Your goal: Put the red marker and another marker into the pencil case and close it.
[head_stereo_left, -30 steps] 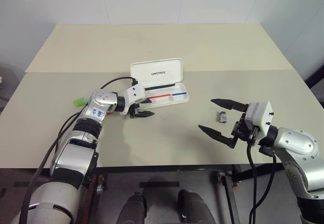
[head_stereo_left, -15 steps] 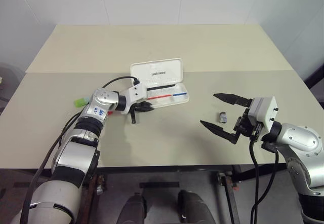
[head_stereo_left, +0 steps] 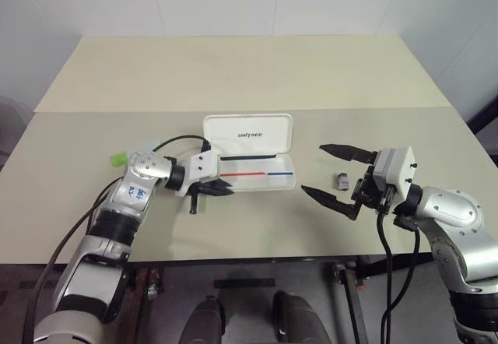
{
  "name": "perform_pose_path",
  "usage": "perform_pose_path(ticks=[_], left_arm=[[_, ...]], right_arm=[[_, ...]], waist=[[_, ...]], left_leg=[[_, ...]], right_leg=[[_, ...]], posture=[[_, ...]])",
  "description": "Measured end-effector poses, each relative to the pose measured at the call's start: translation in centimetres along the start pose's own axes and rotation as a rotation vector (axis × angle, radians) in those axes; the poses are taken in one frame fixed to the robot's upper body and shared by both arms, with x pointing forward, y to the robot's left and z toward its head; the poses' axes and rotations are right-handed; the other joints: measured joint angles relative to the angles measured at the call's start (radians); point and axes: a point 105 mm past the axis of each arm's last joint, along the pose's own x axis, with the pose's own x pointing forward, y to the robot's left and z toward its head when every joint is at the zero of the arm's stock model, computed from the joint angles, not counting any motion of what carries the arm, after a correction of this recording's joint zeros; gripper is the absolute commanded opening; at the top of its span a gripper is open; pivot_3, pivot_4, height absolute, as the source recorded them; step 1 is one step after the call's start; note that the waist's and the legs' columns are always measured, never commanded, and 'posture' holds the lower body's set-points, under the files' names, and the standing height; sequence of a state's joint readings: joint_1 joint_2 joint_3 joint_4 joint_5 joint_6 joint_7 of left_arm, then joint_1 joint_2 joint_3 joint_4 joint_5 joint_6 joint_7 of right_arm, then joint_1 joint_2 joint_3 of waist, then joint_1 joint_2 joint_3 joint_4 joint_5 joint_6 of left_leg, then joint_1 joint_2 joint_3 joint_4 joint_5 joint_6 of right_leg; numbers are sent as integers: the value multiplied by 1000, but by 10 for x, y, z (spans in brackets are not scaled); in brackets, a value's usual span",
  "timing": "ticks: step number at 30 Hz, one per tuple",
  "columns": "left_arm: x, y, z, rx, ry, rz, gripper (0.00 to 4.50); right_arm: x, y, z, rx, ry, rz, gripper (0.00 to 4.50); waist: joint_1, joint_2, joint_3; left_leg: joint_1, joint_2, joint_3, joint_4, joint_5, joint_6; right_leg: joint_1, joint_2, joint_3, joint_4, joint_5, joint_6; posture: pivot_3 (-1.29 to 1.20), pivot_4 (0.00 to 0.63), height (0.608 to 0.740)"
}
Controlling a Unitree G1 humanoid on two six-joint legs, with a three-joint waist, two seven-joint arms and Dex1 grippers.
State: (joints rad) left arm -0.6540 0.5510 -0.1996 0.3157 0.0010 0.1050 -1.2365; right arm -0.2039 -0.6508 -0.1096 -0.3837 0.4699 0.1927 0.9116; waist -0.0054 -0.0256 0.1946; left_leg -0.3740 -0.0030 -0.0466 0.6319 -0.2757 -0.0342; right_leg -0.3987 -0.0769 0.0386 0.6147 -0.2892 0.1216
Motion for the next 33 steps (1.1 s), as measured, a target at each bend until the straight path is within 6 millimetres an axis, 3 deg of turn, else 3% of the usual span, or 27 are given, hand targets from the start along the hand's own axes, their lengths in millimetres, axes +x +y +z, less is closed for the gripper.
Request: perform_pose_path(ticks=[6,14,18,25,33], left_arm=[[4,-24,4,-46,2,-2,20],[3,-25,2,6,39,0,20],[4,-26,1,-21,29,-17,1141],[11,-35,5,-84,-23,-42,3477],[9,-37,7,-8,-83,-1,3477]], right_arm=[[6,3,0,4,-25,14,4500],[8,0,-2,9,-26,13,4500],[8,0,0,5,-29,21,4500],[9,1,1,1,-32,31,4500],[14,5,-6,34,-32,54,4500]], waist=[[3,0,0],[3,0,0],[3,0,0],[3,0,0],[1,0,0]], left_leg=[[1,0,0,1,0,0],[2,0,0,1,0,0],[3,0,0,1,0,0],[3,0,0,2,0,0],[3,0,0,1,0,0]], right_leg=[[0,0,0,2,-1,-1],[0,0,0,4,-1,-2],[1,-1,0,4,-1,-2],[1,-1,0,5,-1,-2],[1,-1,0,4,-1,-2]], posture=[[0,150,740],[0,150,740],[0,150,740],[0,150,740],[0,150,740]])
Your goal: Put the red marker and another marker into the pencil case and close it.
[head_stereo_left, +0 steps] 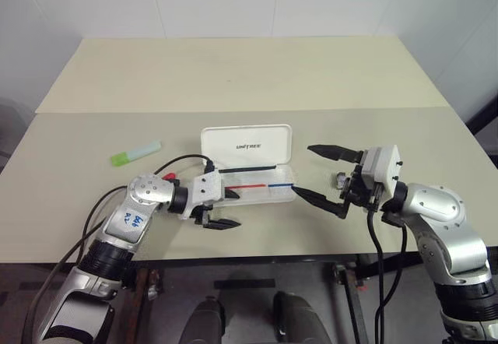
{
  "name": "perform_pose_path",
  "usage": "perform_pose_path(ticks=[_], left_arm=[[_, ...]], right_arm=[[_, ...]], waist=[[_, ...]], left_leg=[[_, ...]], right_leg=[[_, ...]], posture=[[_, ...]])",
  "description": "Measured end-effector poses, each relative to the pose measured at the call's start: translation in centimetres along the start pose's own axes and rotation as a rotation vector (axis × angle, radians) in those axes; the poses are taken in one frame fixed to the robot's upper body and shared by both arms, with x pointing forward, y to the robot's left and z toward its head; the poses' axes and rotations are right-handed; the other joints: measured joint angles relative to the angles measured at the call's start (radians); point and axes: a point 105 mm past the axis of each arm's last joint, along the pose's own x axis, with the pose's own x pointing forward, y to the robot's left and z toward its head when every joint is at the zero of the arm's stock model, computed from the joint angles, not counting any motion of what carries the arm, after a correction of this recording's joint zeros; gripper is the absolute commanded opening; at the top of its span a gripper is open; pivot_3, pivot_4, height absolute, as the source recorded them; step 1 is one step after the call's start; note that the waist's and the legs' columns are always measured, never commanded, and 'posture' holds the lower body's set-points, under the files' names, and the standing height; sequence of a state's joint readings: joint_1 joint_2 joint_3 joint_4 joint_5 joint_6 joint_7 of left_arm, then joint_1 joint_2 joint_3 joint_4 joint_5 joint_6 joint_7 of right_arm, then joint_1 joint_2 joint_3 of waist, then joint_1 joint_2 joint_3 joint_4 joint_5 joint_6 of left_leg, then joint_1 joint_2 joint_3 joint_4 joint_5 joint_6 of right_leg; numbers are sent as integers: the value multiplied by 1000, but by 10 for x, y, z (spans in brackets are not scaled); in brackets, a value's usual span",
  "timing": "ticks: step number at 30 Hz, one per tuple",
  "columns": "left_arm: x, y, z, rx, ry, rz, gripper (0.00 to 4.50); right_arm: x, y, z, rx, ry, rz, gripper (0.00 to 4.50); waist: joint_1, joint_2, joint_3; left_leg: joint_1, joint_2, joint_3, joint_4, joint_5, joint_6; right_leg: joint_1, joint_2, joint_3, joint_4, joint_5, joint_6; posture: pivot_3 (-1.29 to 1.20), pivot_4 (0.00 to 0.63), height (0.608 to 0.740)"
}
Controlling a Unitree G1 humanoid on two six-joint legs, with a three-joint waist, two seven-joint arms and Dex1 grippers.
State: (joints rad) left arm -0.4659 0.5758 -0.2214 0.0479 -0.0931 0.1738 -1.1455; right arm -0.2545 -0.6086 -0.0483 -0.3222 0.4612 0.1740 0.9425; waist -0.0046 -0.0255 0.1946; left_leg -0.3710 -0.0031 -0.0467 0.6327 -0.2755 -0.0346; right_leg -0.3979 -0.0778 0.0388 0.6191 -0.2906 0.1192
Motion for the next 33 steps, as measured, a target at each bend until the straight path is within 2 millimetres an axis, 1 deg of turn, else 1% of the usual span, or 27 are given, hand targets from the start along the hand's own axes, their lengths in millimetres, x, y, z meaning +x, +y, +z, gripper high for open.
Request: perform_pose_path(ticks=[2,5,11,16,19,22,28,31,33], left_arm=[[-1,0,1,9,-29,30,3477],[-4,4,7,41,-91,88,3477],[-18,6,10,67,-190,200,3477],[-47,-5,14,21,-304,319,3477],[-65,-12,10,-21,-299,369,3477],[-84,-17,3,-66,-285,436,3477],[-120,-15,-6,-100,-243,594,3477],[-145,-7,-23,-130,-178,737,3477],[-151,-4,-32,-150,-138,790,3477]], right_arm=[[0,0,-2,8,-1,1,4500],[2,0,-2,13,-7,2,4500],[3,1,-2,21,-13,5,4500],[7,2,-3,47,-32,48,4500],[10,4,6,56,-84,104,4500],[10,7,14,47,-101,181,4500],[7,16,17,26,-78,324,4500],[5,15,10,36,-43,342,4500],[4,15,7,38,-33,341,4500]], waist=[[2,0,0],[2,0,0],[0,0,0],[-3,0,0],[0,1,1],[0,1,1],[1,1,1],[1,1,1],[1,1,1]], left_leg=[[0,0,0,0,0,0],[0,0,0,0,0,0],[0,0,0,0,0,0],[0,4,0,-2,-1,-1],[0,4,0,-1,-1,-1],[0,5,0,-2,-1,-1],[0,5,-1,-2,-1,-1],[1,4,0,-3,-1,-1],[0,4,0,-3,-1,-1]], right_leg=[[0,0,0,0,0,0],[0,0,0,0,0,0],[0,-1,0,-1,0,0],[0,-1,-1,-1,-1,-1],[0,-1,-1,-1,-1,-1],[0,-2,-1,-2,-1,-1],[0,-2,-2,-3,-1,-2],[0,-2,-2,-3,-1,-3],[0,-2,-2,-3,-1,-3]], posture=[[0,150,740],[0,150,740],[0,150,740],[0,150,740],[0,150,740],[0,150,740],[0,150,740],[0,150,740],[0,150,740]])
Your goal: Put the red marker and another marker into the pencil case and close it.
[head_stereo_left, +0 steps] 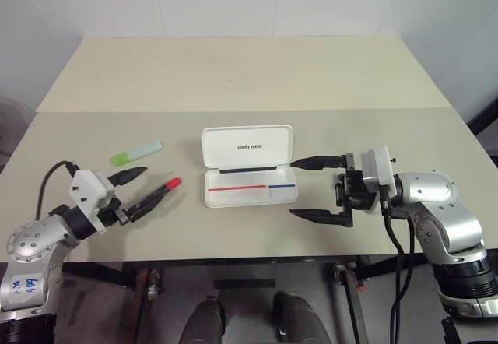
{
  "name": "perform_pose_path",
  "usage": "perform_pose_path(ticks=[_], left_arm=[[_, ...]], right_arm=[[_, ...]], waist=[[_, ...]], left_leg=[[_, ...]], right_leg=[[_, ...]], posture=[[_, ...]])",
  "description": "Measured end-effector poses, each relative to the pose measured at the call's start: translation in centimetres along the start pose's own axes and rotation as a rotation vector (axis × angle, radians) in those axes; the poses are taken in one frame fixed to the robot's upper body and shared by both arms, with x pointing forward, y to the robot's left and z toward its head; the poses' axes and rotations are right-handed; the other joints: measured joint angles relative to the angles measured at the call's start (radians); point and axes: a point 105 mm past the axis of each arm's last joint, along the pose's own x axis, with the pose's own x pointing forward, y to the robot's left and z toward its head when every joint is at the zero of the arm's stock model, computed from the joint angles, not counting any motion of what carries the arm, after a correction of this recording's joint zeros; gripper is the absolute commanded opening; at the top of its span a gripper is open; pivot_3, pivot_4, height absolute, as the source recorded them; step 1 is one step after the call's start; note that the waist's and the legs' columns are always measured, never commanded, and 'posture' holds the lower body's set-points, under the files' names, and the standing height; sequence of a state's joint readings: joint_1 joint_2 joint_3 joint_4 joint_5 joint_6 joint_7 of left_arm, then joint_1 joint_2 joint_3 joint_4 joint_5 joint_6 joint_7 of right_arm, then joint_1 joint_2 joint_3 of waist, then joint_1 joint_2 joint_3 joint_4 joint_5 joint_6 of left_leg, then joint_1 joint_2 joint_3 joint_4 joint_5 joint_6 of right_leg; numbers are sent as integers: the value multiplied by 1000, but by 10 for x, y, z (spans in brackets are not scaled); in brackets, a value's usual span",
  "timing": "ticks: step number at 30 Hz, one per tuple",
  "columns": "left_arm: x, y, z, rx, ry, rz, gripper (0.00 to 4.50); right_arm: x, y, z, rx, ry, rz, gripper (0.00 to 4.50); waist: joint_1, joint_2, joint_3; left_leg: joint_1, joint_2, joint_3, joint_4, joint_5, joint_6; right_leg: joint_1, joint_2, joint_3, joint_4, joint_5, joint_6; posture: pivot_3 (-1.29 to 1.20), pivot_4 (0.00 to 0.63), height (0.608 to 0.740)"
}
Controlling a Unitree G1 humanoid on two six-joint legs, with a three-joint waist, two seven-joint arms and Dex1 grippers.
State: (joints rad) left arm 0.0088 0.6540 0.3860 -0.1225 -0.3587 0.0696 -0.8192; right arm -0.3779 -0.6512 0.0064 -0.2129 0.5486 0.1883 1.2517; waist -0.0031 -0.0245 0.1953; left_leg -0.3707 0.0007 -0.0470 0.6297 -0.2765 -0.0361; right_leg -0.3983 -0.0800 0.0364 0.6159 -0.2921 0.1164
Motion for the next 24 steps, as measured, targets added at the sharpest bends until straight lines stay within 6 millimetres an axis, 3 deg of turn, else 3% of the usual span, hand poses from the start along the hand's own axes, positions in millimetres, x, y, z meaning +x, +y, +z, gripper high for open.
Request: perform_pose_path(ticks=[5,11,19,24], left_arm=[[-3,6,-13,-2,54,45,3477],[-11,-1,-58,-105,169,17,3477],[-4,2,-66,-118,164,-7,3477],[-3,0,-67,-118,167,-27,2276]], right_arm=[[1,-1,0,-10,-4,-9,4500],[3,0,1,-13,-3,-28,4500],[5,0,5,-22,-3,-37,4500],[5,-1,6,-24,-4,-46,4500]], waist=[[0,0,0],[-1,0,0],[2,2,-1],[1,3,-1]], left_leg=[[0,2,0,-1,-1,-1],[0,4,0,-1,-2,-2],[0,5,0,-1,-3,-2],[1,9,1,-1,-1,-4]], right_leg=[[0,0,0,-1,0,0],[-1,0,-1,-1,-1,-2],[-1,-3,-1,-1,0,-3],[-1,-2,-1,-1,0,-11]], posture=[[0,150,740],[0,150,740],[0,150,740],[0,150,740]])
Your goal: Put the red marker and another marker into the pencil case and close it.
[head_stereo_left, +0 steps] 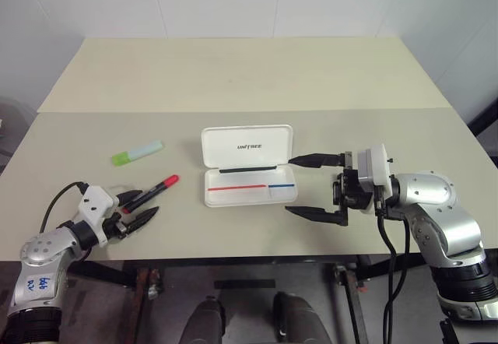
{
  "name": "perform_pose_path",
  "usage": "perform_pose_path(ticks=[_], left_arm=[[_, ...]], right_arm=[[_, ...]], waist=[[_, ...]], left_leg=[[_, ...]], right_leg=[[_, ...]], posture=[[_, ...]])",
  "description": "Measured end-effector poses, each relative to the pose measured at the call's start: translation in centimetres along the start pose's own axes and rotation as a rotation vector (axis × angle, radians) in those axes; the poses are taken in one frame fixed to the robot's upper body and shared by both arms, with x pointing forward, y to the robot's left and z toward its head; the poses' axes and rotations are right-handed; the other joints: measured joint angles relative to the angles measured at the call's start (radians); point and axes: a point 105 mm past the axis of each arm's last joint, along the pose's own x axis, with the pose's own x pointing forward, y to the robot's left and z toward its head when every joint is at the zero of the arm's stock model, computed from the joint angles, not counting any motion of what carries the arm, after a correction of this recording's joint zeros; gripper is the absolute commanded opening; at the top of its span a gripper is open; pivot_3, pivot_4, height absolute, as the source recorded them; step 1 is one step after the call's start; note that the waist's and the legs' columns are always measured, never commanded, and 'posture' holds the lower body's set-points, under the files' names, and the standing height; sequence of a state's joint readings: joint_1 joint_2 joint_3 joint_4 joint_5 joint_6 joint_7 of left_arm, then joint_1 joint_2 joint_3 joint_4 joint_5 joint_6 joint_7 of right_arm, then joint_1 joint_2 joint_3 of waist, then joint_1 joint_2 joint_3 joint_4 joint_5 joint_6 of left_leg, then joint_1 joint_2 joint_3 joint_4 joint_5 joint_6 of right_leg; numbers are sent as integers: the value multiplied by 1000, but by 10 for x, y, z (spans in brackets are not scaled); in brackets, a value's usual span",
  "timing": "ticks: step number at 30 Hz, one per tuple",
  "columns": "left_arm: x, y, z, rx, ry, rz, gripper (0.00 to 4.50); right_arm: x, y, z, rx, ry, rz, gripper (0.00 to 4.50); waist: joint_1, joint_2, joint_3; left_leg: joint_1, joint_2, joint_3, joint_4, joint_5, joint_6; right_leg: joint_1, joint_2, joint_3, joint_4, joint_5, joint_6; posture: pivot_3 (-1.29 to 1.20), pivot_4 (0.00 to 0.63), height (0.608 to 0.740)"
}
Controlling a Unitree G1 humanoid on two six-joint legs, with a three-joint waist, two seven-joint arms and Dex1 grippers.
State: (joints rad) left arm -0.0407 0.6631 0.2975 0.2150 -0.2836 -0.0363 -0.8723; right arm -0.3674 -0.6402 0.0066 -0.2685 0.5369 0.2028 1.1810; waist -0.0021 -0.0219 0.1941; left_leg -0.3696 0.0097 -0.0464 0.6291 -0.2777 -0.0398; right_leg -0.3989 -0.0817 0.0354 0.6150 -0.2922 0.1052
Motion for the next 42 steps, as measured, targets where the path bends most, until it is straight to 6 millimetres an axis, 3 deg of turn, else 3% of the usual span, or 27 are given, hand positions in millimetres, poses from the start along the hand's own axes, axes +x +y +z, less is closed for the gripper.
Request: perform_pose_path(ticks=[5,14,20,23,29,35,42], left_arm=[[1,-2,-1,5,4,-8,647],[8,-9,6,-26,-70,-16,641],[22,-46,66,43,-287,-238,641],[28,-52,75,59,-296,-289,641],[57,-61,97,168,-275,-399,641],[96,-59,104,311,-195,-463,641],[136,-74,115,428,-194,-556,641]], right_arm=[[0,-1,0,-2,-2,-9,4500],[1,-1,1,-4,-8,-12,4500],[1,0,-2,4,-2,-19,4500],[1,1,-5,13,0,-29,4500],[1,1,-7,21,4,-63,4500],[-2,7,-5,8,7,-111,4500],[-11,14,-4,3,26,-196,4500]], waist=[[-1,0,0],[3,0,0],[0,0,0],[-1,0,0],[0,0,1],[2,0,1],[-1,0,1]], left_leg=[[1,4,0,0,2,-1],[-2,3,0,0,4,-1],[-4,3,1,-2,0,-1],[-4,2,1,-3,-1,-2],[-4,2,1,-1,-1,-2],[-5,2,2,0,-1,-2],[-5,2,2,1,-1,-2]], right_leg=[[0,4,0,0,2,-5],[0,3,0,-3,3,-6],[0,3,0,-9,7,2],[-1,5,0,-10,7,2],[-1,15,0,-9,7,2],[-1,18,0,-8,7,3],[-1,19,1,-8,7,5]], posture=[[0,150,740],[0,150,740],[0,150,740],[0,150,740],[0,150,740],[0,150,740],[0,150,740]])
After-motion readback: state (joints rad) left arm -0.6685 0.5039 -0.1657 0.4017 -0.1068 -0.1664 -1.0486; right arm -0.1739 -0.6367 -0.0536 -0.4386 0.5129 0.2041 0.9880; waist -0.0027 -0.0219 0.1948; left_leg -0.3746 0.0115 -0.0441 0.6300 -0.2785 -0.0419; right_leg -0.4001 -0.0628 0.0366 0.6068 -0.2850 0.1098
